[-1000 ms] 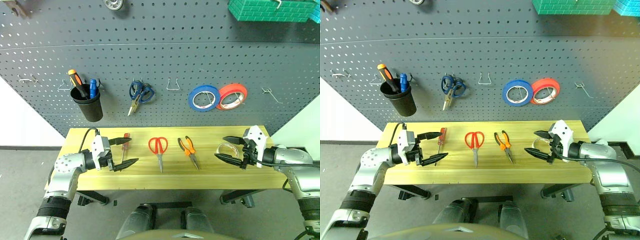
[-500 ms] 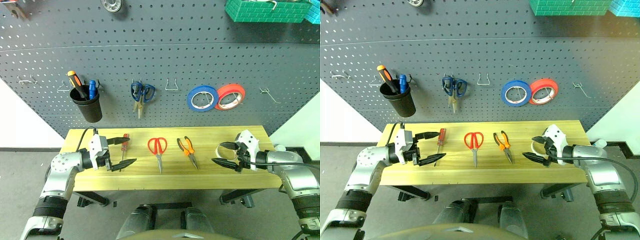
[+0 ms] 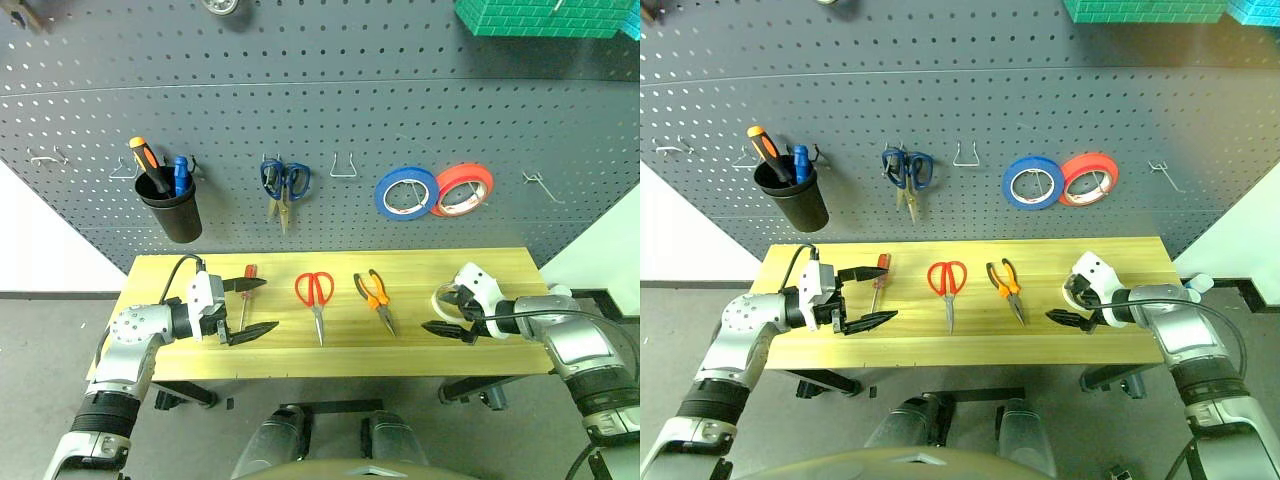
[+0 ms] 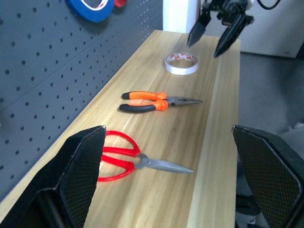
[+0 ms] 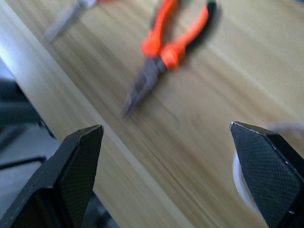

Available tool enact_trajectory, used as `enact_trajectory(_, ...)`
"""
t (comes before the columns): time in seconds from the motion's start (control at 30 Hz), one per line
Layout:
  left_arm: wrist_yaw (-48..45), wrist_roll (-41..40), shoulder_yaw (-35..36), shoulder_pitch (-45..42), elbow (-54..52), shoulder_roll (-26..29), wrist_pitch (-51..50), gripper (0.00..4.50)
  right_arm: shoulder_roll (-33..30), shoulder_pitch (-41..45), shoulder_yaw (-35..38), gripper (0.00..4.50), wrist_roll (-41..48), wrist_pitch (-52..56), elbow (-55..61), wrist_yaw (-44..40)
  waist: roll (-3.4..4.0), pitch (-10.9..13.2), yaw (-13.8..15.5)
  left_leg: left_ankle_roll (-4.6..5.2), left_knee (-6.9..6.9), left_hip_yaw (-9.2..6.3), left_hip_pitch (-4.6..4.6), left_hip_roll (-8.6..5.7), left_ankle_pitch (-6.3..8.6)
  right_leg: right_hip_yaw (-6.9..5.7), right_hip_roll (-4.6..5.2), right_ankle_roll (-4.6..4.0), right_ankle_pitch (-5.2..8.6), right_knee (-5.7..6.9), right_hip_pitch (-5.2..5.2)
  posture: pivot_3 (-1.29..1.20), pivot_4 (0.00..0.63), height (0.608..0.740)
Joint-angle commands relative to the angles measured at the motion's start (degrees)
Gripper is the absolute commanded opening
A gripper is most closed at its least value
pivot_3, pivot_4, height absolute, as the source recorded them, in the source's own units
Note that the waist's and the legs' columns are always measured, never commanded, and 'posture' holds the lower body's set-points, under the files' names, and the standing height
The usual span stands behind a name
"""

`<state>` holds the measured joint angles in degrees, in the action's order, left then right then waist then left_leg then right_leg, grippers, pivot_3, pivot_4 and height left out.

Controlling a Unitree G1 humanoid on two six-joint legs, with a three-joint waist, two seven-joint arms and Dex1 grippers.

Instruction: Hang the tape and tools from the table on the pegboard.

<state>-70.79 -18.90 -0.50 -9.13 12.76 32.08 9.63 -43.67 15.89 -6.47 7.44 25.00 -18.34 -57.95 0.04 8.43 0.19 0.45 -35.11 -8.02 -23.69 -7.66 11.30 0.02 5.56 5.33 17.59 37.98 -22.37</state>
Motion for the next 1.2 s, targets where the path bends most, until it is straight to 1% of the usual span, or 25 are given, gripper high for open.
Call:
enact_trajectory(0.03,0.02,0.50,-0.14,1.30,-4.12,1.89,-0.44,4.44,-0.08,2.66,0.38,4.50,-0.71,-0.27,-1.32,0.14,0.01,0.78,-0.18,0.00,-0.01,0.00,0.00,0.02,0.00,0.00,0.00,-0.02,0.00,0.00,0.00,0.00,0.197,0.740)
enact_trajectory(0.13,-0.21,0.40,-0.51,2.74,-6.61,3.08,-1.53,4.44,0.36,4.52,-0.96,4.50,-3.06,-1.39,-5.00,1.39,0.00,1.60,-0.61,0.01,-0.02,0.00,-0.06,0.05,0.00,0.00,-0.02,-0.06,-0.01,0.01,-0.04,0.01,0.218,0.740)
enact_trajectory(0.23,0.57,1.47,-1.25,3.13,-7.18,3.48,-2.24,4.44,1.66,7.22,-0.88,4.50,-3.59,-1.48,-9.52,2.01,-0.11,2.52,-0.76,0.02,-0.02,0.00,-0.19,0.05,-0.01,0.00,-0.01,-0.07,-0.01,0.00,-0.14,0.03,0.239,0.740)
enact_trajectory(0.4,3.14,2.60,-2.13,2.29,-8.28,2.74,-4.84,4.44,3.36,11.07,-2.25,4.50,-5.75,-1.95,-15.96,2.44,-0.15,3.86,-0.77,0.03,-0.04,0.00,-0.64,0.04,-0.03,0.00,-0.01,0.14,-0.13,0.02,-0.59,0.05,0.271,0.740)
enact_trajectory(0.47,3.94,3.51,-2.65,1.26,-7.03,2.28,-4.55,4.44,4.47,12.84,-2.62,4.50,-6.48,-2.35,-18.88,2.97,-0.24,4.33,-0.76,0.03,-0.03,0.00,-0.78,0.04,-0.03,-0.01,-0.01,0.14,-0.15,0.04,-0.74,0.06,0.284,0.740)
enact_trajectory(0.6,4.73,5.42,-3.96,-0.31,-4.29,1.27,-2.81,4.44,5.79,15.28,-3.59,4.50,-8.87,-3.83,-24.13,4.53,-0.27,5.38,-0.72,0.03,-0.02,0.00,-0.78,0.05,-0.03,-0.02,-0.01,0.13,-0.16,0.08,-0.77,0.07,0.306,0.740)
enact_trajectory(0.67,5.41,6.51,-4.71,-1.39,-2.86,0.40,-2.07,4.44,5.91,16.00,-4.26,4.50,-10.16,-4.53,-26.26,4.88,-0.41,5.73,-0.76,0.03,-0.02,0.01,-0.79,0.05,-0.03,-0.02,0.00,0.13,-0.16,0.08,-0.78,0.06,0.313,0.740)
enact_trajectory(0.8,3.70,7.03,-6.35,-2.92,-0.53,-0.68,0.10,4.44,5.86,16.20,-4.70,4.50,-11.04,-4.89,-27.35,3.77,-0.87,6.22,-0.75,0.02,-0.03,0.01,-0.79,0.05,-0.03,-0.02,0.00,0.12,-0.17,0.08,-0.77,0.06,0.326,0.740)
enact_trajectory(0.87,2.88,6.40,-6.49,-3.70,0.45,-1.13,0.45,4.44,5.87,16.31,-4.76,4.50,-11.57,-4.78,-27.72,3.91,-0.93,6.43,-0.75,0.02,-0.04,0.01,-0.79,0.05,-0.03,-0.02,0.00,0.11,-0.17,0.07,-0.76,0.06,0.328,0.740)
enact_trajectory(0.97,1.25,6.82,-7.15,-4.86,2.78,-0.88,1.95,4.50,5.67,16.34,-4.91,3.93,-12.44,-5.31,-28.45,4.40,-1.00,6.73,-0.76,0.02,-0.04,0.01,-0.79,0.05,-0.03,-0.02,0.00,0.10,-0.18,0.08,-0.76,0.05,0.332,0.740)
enact_trajectory(1.1,1.03,7.59,-7.55,-7.09,7.18,-1.73,3.65,4.50,5.53,16.32,-4.44,2.68,-12.80,-5.84,-29.10,4.80,-1.01,6.99,-0.75,0.02,-0.03,0.01,-0.79,0.06,-0.03,-0.03,0.00,0.09,-0.18,0.06,-0.77,0.05,0.336,0.740)
enact_trajectory(1.2,1.10,8.01,-7.85,-8.36,9.65,-2.52,4.87,4.50,5.48,16.25,-4.25,1.66,-12.81,-5.99,-29.21,4.72,-1.07,7.17,-0.78,0.02,-0.03,0.01,-0.80,0.06,-0.03,-0.03,0.00,0.10,-0.19,0.06,-0.77,0.04,0.335,0.740)
